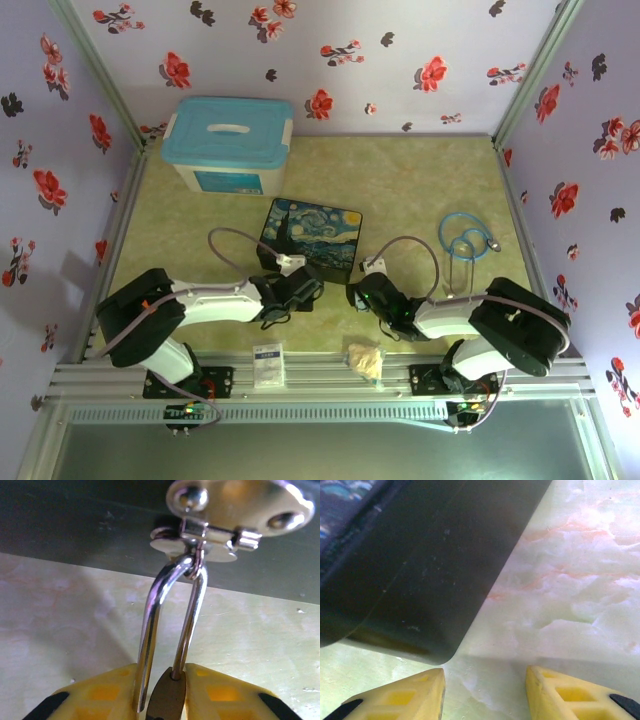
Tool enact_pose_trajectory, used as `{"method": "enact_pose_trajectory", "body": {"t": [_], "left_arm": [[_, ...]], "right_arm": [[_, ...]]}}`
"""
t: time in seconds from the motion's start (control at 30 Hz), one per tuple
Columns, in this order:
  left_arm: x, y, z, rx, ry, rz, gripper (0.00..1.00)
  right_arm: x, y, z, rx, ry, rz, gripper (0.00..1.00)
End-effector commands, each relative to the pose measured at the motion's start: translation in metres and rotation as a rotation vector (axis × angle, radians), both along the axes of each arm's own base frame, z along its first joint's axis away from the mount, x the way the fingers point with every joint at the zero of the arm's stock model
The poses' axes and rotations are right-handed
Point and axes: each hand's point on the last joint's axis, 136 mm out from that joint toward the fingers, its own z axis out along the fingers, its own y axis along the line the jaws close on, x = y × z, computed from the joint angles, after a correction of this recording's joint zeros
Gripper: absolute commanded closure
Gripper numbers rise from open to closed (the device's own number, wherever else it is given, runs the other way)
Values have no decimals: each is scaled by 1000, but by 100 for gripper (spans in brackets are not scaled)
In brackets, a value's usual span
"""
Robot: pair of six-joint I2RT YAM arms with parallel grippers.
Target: Unlock the padlock with the key
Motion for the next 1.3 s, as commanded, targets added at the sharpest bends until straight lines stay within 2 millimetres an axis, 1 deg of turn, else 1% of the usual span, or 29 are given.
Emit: {"method": "enact_pose_trajectory", "body": {"t": [0.0,0.07,0.3,0.4,0.57,0.77,0.83,0.9,1.0,1.07,1.13,1.27], "left_arm": [[0,10,-3,81,-20,4,71],[0,10,-3,77,-20,5,70],[-2,8,0,89,-34,-2,70],[-3,7,5,115,-58,-4,70],[-3,-2,12,129,-102,-35,70],[-1,-8,20,145,-131,-63,75],[-2,-8,19,168,-124,-61,75],[-4,-10,17,187,-114,-68,79],[-6,-8,13,247,-89,-66,81],[-7,-5,9,282,-82,-66,84],[-7,-2,7,306,-76,-63,84],[-8,4,11,312,-84,-55,84]], "right_arm": [[6,-1,3,-1,-15,-28,55],[6,-1,2,-3,-13,-29,55],[7,1,-1,-7,-8,-28,55],[7,1,-4,-12,-2,-29,55],[7,1,-8,-13,4,-32,55],[7,2,-10,-16,8,-33,56],[7,1,-11,-17,9,-34,55],[6,0,-12,-18,12,-35,55],[7,0,-12,-20,12,-35,55],[6,0,-12,-20,14,-36,56],[6,0,-12,-20,14,-36,55],[6,0,-11,-20,13,-34,56]]}}
